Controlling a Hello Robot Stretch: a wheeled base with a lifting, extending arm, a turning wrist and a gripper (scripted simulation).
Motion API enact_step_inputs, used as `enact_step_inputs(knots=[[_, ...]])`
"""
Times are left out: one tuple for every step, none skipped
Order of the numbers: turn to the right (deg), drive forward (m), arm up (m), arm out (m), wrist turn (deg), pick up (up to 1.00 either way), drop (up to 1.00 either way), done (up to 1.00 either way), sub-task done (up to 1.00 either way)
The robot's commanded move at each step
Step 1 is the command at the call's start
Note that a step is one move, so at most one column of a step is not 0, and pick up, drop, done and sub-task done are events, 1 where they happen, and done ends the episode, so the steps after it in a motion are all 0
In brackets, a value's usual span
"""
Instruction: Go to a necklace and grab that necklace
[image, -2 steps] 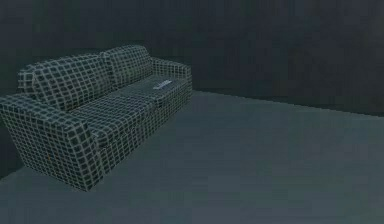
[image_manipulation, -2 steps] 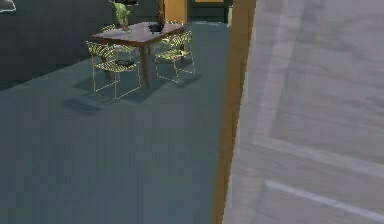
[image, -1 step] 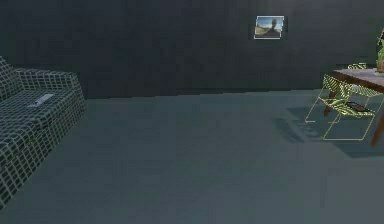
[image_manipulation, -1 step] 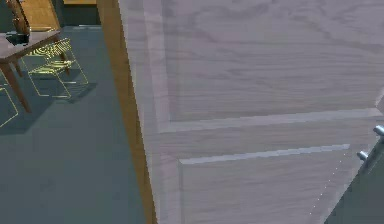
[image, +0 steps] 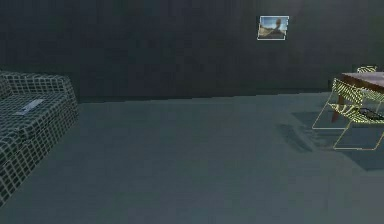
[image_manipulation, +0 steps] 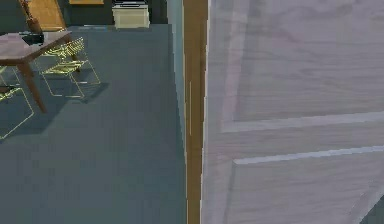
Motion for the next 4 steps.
enact_step_inputs(knots=[[36.0, 0.00, 0.00, 0.00, 0.0, 0.00, 0.00, 0.00, 0.00], [0.0, 0.20, 0.00, 0.00, 0.0, 0.00, 0.00, 0.00, 0.00], [-36.0, 0.00, 0.00, 0.00, 0.0, 0.00, 0.00, 0.00, 0.00], [0.0, 0.15, 0.00, 0.00, 0.0, 0.00, 0.00, 0.00, 0.00]])
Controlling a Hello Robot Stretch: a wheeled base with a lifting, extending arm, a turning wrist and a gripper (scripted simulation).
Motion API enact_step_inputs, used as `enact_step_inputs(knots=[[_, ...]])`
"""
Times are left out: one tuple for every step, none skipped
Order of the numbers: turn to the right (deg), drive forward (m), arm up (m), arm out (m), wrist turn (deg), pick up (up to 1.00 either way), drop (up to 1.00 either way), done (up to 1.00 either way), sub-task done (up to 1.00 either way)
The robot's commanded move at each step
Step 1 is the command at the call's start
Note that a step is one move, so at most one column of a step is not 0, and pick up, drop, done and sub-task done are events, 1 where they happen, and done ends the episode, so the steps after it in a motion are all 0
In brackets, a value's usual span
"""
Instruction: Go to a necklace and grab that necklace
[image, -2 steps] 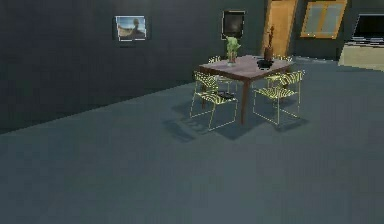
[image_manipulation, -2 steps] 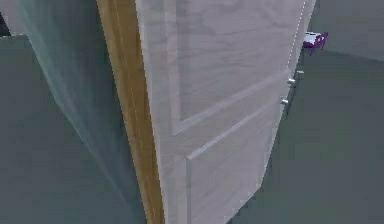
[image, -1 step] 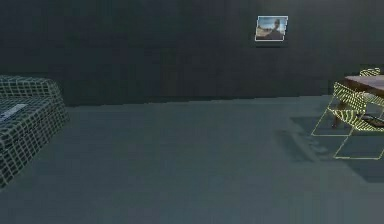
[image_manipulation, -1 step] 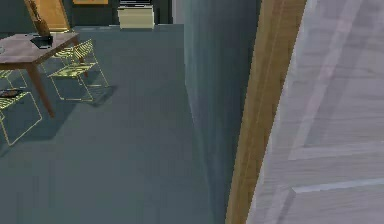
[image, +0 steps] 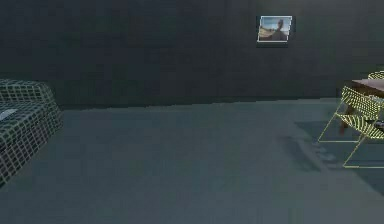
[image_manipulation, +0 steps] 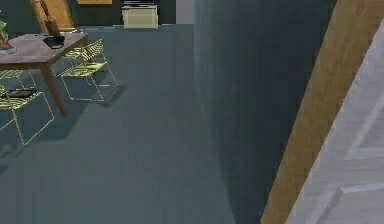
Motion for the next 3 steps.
enact_step_inputs(knots=[[45.0, 0.00, 0.00, 0.00, 0.0, 0.00, 0.00, 0.00, 0.00], [30.0, 0.00, 0.00, 0.00, 0.0, 0.00, 0.00, 0.00, 0.00], [3.0, 0.00, 0.00, 0.00, 0.0, 0.00, 0.00, 0.00, 0.00]])
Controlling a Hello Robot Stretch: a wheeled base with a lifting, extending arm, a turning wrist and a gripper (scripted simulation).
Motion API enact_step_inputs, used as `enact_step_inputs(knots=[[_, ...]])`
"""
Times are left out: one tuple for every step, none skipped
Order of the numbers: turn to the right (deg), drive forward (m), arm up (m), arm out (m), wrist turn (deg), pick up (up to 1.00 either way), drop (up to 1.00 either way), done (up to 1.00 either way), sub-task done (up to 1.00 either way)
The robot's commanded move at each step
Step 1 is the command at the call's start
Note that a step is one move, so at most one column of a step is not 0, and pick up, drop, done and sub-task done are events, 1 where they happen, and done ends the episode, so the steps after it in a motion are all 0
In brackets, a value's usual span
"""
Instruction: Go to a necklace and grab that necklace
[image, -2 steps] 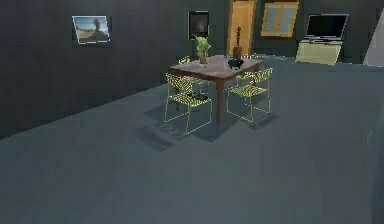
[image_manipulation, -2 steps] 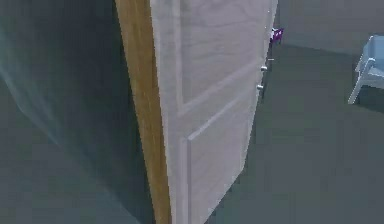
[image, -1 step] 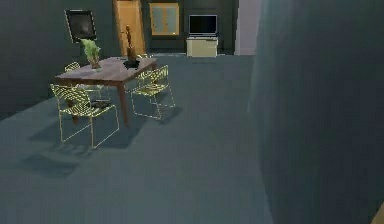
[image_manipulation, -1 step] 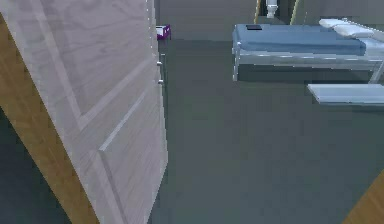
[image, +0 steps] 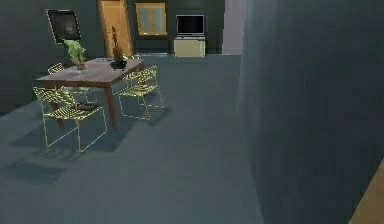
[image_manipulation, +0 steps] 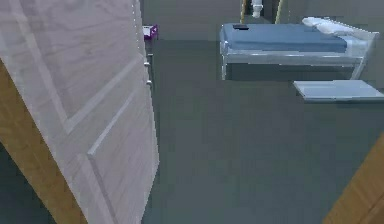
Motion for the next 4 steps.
enact_step_inputs(knots=[[0.0, 1.00, 0.00, 0.00, 0.0, 0.00, 0.00, 0.00, 0.00], [0.0, 1.00, 0.00, 0.00, 0.0, 0.00, 0.00, 0.00, 0.00], [0.0, 1.00, 0.00, 0.00, 0.0, 0.00, 0.00, 0.00, 0.00], [0.0, 0.30, 0.00, 0.00, 0.0, 0.00, 0.00, 0.00, 0.00]])
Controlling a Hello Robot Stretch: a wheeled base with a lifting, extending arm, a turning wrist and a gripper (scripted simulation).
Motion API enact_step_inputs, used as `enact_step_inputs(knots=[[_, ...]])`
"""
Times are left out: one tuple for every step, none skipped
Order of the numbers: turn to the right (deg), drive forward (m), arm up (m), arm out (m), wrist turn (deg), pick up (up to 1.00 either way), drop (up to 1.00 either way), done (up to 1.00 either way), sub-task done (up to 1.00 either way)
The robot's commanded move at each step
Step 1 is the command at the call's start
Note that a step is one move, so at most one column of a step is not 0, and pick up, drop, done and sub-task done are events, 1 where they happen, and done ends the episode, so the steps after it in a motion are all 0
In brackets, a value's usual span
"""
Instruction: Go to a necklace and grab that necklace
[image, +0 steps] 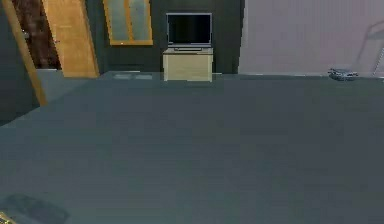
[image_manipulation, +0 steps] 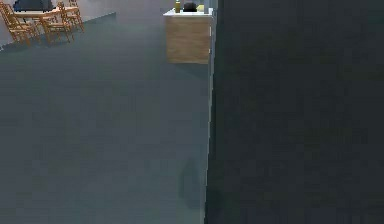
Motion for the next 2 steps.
enact_step_inputs(knots=[[-27.0, 0.00, 0.00, 0.00, 0.0, 0.00, 0.00, 0.00, 0.00], [0.0, 1.00, 0.00, 0.00, 0.0, 0.00, 0.00, 0.00, 0.00]])
